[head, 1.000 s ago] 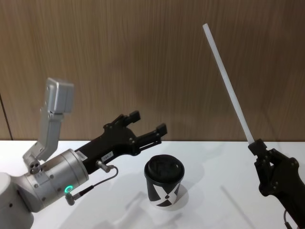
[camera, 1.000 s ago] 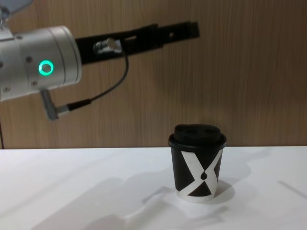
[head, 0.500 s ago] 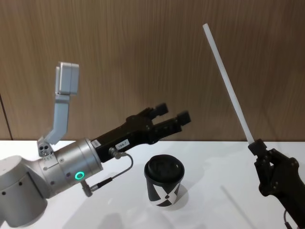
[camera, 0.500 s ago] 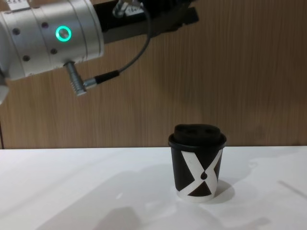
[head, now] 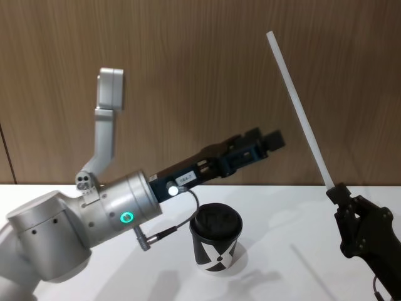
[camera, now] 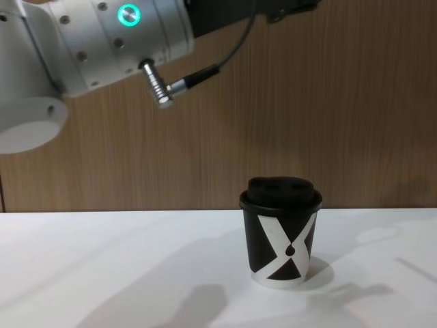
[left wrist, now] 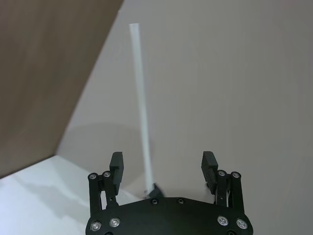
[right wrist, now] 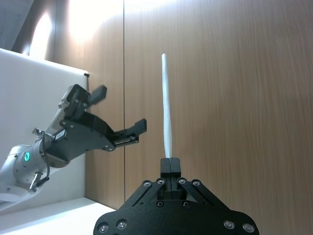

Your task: Pick up the straw with one hand, pass it to the other hand, and insert it into the cup.

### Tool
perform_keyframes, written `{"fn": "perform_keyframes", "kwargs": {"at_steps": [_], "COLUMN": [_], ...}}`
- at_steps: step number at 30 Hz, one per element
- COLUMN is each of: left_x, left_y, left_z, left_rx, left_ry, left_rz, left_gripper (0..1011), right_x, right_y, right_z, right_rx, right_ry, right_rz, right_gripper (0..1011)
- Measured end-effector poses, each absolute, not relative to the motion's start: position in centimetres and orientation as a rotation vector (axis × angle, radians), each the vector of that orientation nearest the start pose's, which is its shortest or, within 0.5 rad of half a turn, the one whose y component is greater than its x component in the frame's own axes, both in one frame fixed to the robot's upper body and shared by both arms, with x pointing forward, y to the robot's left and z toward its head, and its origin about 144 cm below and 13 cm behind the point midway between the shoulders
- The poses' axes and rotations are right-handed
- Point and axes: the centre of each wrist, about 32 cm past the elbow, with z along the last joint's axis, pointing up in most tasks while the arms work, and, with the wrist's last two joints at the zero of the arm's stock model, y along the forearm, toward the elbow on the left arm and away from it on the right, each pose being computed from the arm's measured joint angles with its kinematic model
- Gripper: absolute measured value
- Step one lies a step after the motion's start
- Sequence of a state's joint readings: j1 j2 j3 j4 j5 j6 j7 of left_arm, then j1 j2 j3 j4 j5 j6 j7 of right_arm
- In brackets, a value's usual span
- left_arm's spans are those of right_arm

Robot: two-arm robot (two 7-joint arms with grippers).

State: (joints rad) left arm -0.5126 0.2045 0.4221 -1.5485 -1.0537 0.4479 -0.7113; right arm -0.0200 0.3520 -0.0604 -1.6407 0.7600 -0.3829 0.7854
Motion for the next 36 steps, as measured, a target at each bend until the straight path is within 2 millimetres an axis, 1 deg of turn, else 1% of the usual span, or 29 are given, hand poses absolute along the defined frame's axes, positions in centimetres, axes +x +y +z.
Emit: {"fn": "perform_keyframes", "kwargs": {"at_steps": [11, 17, 23, 36], "left_x": [56.4, 56.8, 57.0, 57.1], "left_y": [13.0, 12.1, 11.5, 11.1], "left_z": [129.6, 129.4, 129.1, 128.5], "left_rx": [-0.496, -0.524, -0.540, -0.550], "left_ry": [0.522, 0.554, 0.576, 0.582], "left_rz": [-0.016, -0.060, -0.080, -0.104], "left_gripper": [1001, 1000, 1001, 1000], "right_x": [45.3, 45.3, 45.3, 45.3], "right_y": [-30.6, -30.6, -30.6, -30.6], "right_z": [117.1, 117.1, 117.1, 117.1], "right_rx": [0.551, 0.551, 0.551, 0.551], "right_ry": [-0.199, -0.199, -0.199, -0.199], "right_rz": [-0.758, -0.758, -0.759, -0.758], "right_gripper": [0, 0, 0, 0]}}
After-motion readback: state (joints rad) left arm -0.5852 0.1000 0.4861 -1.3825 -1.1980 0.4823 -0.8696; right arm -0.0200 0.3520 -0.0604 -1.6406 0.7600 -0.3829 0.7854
